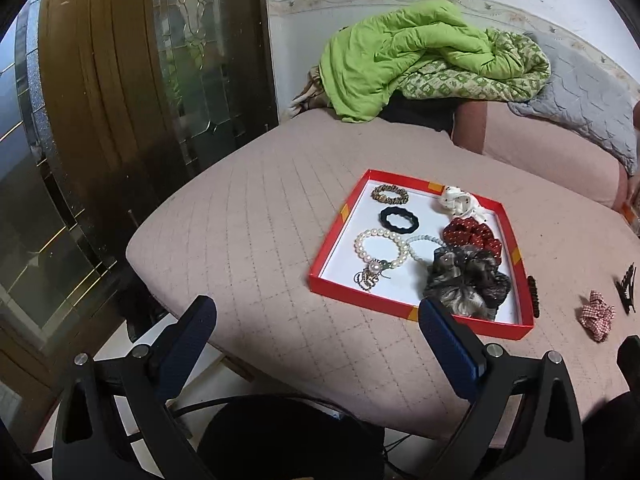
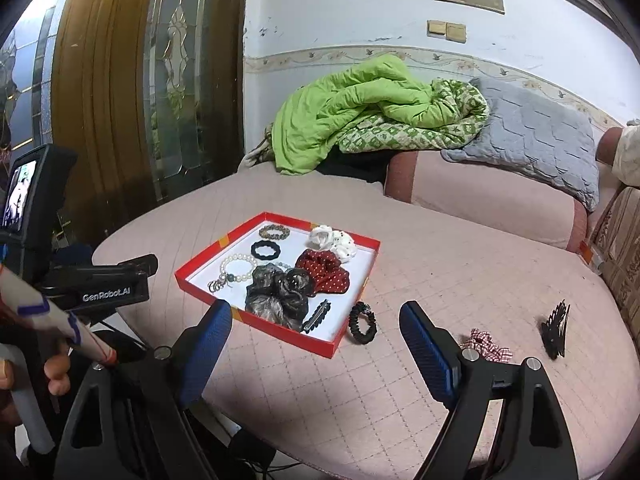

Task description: Organize jewelry

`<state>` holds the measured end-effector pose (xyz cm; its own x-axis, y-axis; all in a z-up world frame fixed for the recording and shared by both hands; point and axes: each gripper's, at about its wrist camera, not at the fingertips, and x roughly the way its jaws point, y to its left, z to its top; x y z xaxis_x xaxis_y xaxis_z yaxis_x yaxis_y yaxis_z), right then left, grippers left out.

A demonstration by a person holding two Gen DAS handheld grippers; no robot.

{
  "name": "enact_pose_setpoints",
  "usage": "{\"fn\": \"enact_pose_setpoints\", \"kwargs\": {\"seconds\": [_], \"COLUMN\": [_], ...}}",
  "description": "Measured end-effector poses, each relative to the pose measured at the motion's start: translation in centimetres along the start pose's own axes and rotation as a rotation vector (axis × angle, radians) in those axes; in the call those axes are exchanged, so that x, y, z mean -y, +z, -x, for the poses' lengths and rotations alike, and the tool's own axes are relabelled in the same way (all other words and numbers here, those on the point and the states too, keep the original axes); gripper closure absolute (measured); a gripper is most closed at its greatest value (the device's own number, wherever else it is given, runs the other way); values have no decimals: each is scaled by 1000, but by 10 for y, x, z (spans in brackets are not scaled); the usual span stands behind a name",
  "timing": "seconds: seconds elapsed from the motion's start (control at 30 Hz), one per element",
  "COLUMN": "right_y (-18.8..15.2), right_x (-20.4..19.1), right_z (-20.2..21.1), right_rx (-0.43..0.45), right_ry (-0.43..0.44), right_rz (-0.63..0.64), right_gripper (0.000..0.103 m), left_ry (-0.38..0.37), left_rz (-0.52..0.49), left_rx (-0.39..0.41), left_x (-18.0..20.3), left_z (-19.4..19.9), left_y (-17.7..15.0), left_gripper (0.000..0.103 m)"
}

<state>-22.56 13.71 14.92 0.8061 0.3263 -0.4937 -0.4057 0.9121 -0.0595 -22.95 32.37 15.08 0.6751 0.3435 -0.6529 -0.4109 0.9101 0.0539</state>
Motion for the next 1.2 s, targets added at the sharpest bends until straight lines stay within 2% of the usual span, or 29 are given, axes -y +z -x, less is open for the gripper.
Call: {"fn": "enact_pose_setpoints", "kwargs": {"seconds": [0.27,0.57,0.93,1.2], "right_y": [-2,-5,-7,-5], "right_x": [-7,-9,-3,10], "right_z": [-10,-20,-24,-34], "right_rx": [-29,-60,-76,-108], "right_ry": [9,13,23,13], "right_rz": [14,24,-6,-80], "right_gripper": [14,14,14,14], "left_ry": [35,39,26,24], "left_rz": [-9,-7,-29,-23], "left_rx": [26,9,22,48], "left_x": [-1,-5,3,4], "left_z": [-6,-17,-14,-7], "left_y": [-2,-4,-6,-5], "left_gripper": [2,2,2,2]}}
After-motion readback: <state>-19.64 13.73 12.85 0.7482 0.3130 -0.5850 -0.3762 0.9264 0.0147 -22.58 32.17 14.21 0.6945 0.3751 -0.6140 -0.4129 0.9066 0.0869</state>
